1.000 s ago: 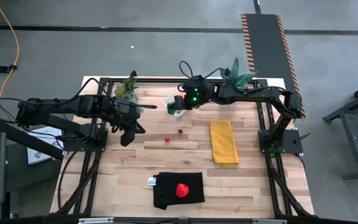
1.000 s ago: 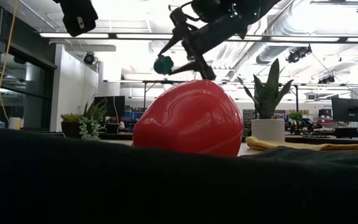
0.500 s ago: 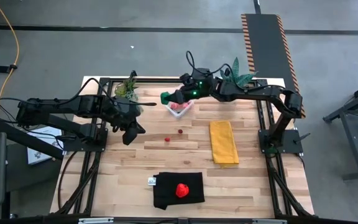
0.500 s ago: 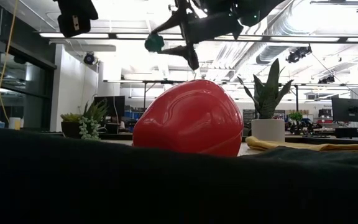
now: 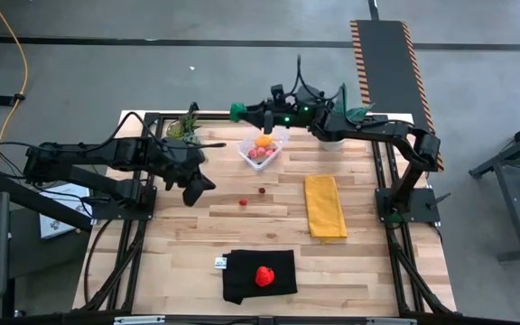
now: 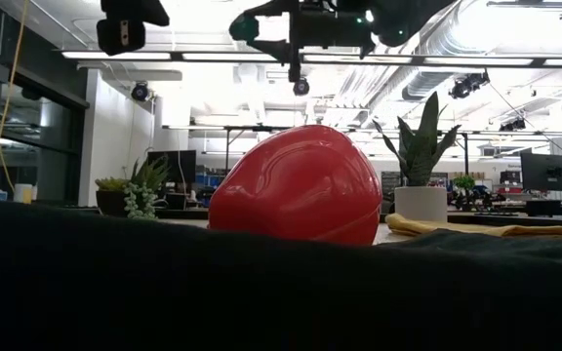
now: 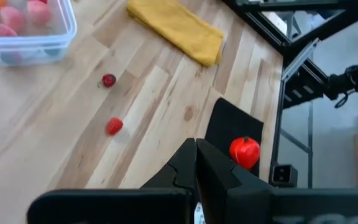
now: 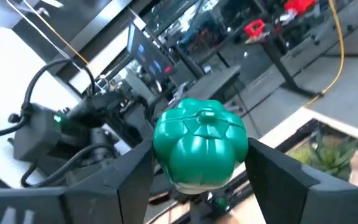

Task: Pick and placing Produce into tupperware
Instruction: Put the green bell pepper into the transparent bin

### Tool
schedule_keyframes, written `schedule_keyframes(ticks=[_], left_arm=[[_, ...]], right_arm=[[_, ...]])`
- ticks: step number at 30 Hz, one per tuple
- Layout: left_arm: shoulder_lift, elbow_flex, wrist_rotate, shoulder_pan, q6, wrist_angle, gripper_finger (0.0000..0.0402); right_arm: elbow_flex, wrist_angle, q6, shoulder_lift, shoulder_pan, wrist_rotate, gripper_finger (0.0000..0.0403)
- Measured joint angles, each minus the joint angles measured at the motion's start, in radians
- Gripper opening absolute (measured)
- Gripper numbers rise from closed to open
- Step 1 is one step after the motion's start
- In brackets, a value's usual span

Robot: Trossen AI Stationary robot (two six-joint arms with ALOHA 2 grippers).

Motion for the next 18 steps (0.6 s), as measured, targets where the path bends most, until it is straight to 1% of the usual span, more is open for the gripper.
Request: schedule_keyframes(ticks=[3,7,18], left_arm=[[0.000,0.000,-0.021,0.000,0.000,0.006,0.0001],[0.000,0.000,-0.040,0.000,0.001,0.022,0.0001],[0.000,0.000,-0.048,0.000,0.005,0.023,0.0001]], right_arm=[[0.000,0.007,-0.015,0.000,-0.022,0.000,0.0224],[0.000,0.008,-0.073,0.000,-0.053,0.001,0.0224],[0.000,0.050,-0.246,0.000,-0.123,0.002,0.0224]])
